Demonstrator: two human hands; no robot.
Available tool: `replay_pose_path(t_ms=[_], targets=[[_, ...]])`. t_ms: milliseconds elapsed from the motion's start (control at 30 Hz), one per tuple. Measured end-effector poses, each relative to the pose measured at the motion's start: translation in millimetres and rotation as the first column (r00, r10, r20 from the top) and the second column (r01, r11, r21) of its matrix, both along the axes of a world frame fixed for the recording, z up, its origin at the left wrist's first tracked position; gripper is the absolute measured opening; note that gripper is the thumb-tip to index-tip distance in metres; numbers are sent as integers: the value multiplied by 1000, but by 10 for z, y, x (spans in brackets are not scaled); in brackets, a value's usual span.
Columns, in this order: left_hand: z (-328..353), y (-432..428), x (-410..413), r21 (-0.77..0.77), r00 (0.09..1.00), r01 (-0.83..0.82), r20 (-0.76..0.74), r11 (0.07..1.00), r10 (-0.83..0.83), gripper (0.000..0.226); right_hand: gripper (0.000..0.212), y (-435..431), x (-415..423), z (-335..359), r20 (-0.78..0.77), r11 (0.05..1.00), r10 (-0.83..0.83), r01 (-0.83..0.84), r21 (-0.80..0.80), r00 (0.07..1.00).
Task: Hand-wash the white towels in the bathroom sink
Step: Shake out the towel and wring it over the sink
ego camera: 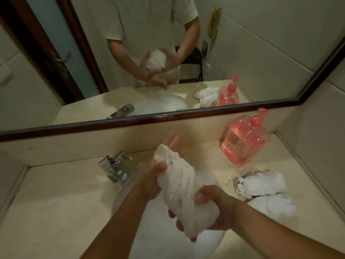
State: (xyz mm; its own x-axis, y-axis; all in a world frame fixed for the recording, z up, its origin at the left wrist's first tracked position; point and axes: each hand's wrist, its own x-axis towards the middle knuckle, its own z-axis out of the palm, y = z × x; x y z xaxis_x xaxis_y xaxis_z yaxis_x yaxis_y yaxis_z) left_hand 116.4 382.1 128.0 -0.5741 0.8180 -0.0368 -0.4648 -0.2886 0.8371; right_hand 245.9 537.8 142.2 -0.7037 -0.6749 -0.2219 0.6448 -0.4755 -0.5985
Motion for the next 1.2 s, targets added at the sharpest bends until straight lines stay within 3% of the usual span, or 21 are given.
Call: replay_pose_path(t_ms=[33,100,167,233,400,500,567,633,700,767,867,967,1100,1200], targets=[[20,44,14,76,996,73,46,994,-77,108,60,-22,-5,-34,-14,999,12,-12,-42,1000],[91,108,33,175,988,110,84,978,-126,80,65,-49,-15,-77,-16,992,4,-6,-126,1000],[169,120,7,148,999,12,31,989,-17,44,67,-33,-2,-114,-5,988,-20,19,-153,1000],[208,122,-12,128,1000,-23,-7,991,24,30,66,35,22,-111,14,992,-41,42,-118,999],[326,160,9,140,996,0,89,990,-12,39,72,218,86,-2,75,993,-35,43,-112,997],[434,157,41,50,999,-2,-33,999,3,41,83,295,110,84,21,996,6,-4,-91,1000],[499,161,66,-1,998,-29,-48,1000,29,38,82,356,92,220,27,1000,26,-26,-2,999],[522,165,89,-53,998,-60,-12,997,59,29,84,366,56,398,40,982,32,-39,186,999],[532,157,113,-170,992,-118,-61,978,109,16,78,314,24,506,27,891,23,-32,454,999],[530,151,144,-264,975,-179,-179,948,134,25,62,230,12,489,-25,776,-10,23,630,1000],[416,166,179,-308,928,-284,-328,908,179,43,55,90,4,307,-88,723,-103,135,677,991],[194,184,152,-343,879,-402,-403,849,253,31,70,-58,-25,-2,-125,613,-258,262,745,958],[-45,211,167,-448,857,-463,-445,765,258,19,83,-173,-44,-315,-108,488,-351,280,826,930],[-121,245,183,-502,866,-456,-441,735,236,17,63,-133,16,-379,-64,547,-367,271,792,928]])
